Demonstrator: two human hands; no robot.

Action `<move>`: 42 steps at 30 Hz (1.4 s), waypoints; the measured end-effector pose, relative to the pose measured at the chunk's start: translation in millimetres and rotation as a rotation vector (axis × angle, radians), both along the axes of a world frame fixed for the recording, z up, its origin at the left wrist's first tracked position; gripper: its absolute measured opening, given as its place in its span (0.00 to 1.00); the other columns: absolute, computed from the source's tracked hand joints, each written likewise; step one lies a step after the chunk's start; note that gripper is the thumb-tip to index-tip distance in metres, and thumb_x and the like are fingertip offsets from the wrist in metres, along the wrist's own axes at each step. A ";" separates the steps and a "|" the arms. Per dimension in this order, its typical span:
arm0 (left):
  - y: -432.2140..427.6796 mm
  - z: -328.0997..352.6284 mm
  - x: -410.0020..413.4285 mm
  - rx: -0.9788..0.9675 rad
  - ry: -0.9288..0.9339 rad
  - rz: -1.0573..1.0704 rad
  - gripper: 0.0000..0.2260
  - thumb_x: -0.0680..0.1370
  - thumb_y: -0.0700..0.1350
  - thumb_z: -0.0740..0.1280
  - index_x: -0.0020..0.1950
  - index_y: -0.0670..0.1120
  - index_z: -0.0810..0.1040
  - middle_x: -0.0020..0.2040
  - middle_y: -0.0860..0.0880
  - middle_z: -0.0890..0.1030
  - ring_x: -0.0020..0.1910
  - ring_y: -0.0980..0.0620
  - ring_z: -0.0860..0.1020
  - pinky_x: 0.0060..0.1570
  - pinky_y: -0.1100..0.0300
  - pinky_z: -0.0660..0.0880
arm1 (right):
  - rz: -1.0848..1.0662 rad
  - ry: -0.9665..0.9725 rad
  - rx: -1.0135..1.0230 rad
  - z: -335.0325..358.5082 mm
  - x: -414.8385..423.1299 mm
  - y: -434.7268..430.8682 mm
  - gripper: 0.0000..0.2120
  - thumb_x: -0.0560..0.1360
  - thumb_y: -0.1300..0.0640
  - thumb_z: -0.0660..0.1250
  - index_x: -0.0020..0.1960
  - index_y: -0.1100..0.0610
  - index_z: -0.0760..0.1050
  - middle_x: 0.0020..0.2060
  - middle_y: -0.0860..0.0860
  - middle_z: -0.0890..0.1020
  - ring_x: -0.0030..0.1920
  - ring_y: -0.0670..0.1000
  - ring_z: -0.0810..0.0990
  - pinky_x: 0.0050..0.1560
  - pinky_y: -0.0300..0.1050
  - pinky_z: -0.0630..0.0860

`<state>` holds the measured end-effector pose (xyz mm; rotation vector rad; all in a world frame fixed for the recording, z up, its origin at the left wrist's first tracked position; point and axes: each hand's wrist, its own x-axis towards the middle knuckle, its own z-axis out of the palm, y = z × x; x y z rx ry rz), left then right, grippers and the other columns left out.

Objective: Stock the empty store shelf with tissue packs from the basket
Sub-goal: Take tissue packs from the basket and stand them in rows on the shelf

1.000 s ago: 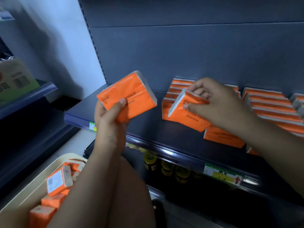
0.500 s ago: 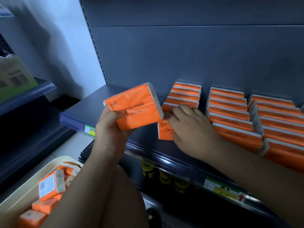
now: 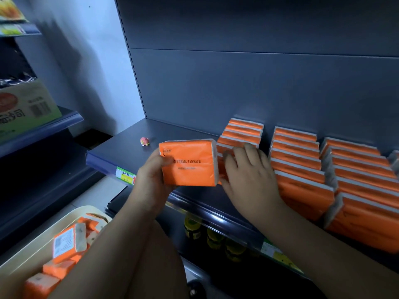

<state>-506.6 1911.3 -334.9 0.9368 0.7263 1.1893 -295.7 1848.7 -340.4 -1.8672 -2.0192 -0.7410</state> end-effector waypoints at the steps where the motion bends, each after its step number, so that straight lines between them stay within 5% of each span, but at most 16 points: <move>1: -0.3 -0.9 0.9 0.012 0.022 0.001 0.26 0.63 0.45 0.69 0.62 0.43 0.78 0.55 0.40 0.81 0.56 0.38 0.80 0.59 0.38 0.75 | 0.032 0.035 0.006 5.7 -3.2 -6.7 0.17 0.76 0.51 0.68 0.62 0.57 0.76 0.57 0.55 0.78 0.64 0.60 0.74 0.66 0.58 0.71; 5: -1.7 -6.9 4.4 0.065 0.088 -0.008 0.31 0.63 0.42 0.66 0.67 0.37 0.71 0.55 0.39 0.79 0.55 0.39 0.78 0.53 0.42 0.75 | 0.169 0.375 -0.029 26.6 -15.7 -37.0 0.19 0.76 0.57 0.63 0.66 0.54 0.73 0.58 0.49 0.79 0.59 0.53 0.75 0.60 0.50 0.74; 9: -7.6 -13.8 14.1 0.186 0.217 -0.039 0.21 0.69 0.37 0.64 0.61 0.41 0.75 0.50 0.44 0.82 0.51 0.44 0.80 0.50 0.46 0.77 | 0.194 0.886 -0.081 19.8 -15.8 -64.1 0.08 0.79 0.58 0.65 0.56 0.48 0.77 0.49 0.43 0.80 0.51 0.44 0.78 0.52 0.45 0.76; 14: -11.1 -21.4 28.6 0.360 0.570 0.047 0.16 0.76 0.36 0.72 0.61 0.51 0.83 0.57 0.49 0.85 0.60 0.51 0.82 0.62 0.52 0.79 | 0.156 1.126 -0.055 3.2 -5.8 -65.6 0.13 0.79 0.63 0.70 0.45 0.45 0.76 0.44 0.43 0.83 0.50 0.43 0.82 0.53 0.46 0.78; 19: -18.3 -27.8 40.2 0.272 0.685 0.133 0.07 0.75 0.46 0.74 0.51 0.56 0.83 0.48 0.55 0.86 0.51 0.55 0.83 0.53 0.53 0.81 | -0.023 1.334 -0.052 -6.3 -2.7 -52.1 0.18 0.78 0.64 0.71 0.65 0.52 0.78 0.54 0.43 0.83 0.55 0.43 0.81 0.60 0.48 0.81; 26: -23.3 -33.7 47.8 0.285 0.888 0.184 0.08 0.77 0.43 0.73 0.55 0.50 0.80 0.49 0.57 0.82 0.49 0.63 0.79 0.40 0.71 0.70 | 0.024 1.250 -0.017 -13.3 -0.9 -51.9 0.25 0.71 0.69 0.76 0.52 0.42 0.73 0.49 0.46 0.81 0.51 0.45 0.82 0.54 0.50 0.83; 35: -24.9 -34.4 55.1 0.320 0.916 0.171 0.07 0.78 0.43 0.72 0.55 0.51 0.78 0.48 0.58 0.81 0.51 0.60 0.80 0.45 0.65 0.75 | -0.022 0.996 0.049 -17.7 1.7 -47.5 0.17 0.73 0.66 0.74 0.57 0.52 0.77 0.48 0.48 0.81 0.48 0.48 0.81 0.51 0.51 0.82; 42: -28.8 -31.9 55.2 0.317 0.912 0.200 0.12 0.77 0.41 0.69 0.60 0.49 0.76 0.55 0.55 0.82 0.53 0.60 0.80 0.50 0.63 0.75 | -0.099 0.830 0.078 -4.0 -3.2 -54.2 0.19 0.76 0.54 0.74 0.65 0.54 0.77 0.54 0.49 0.81 0.51 0.50 0.80 0.50 0.45 0.79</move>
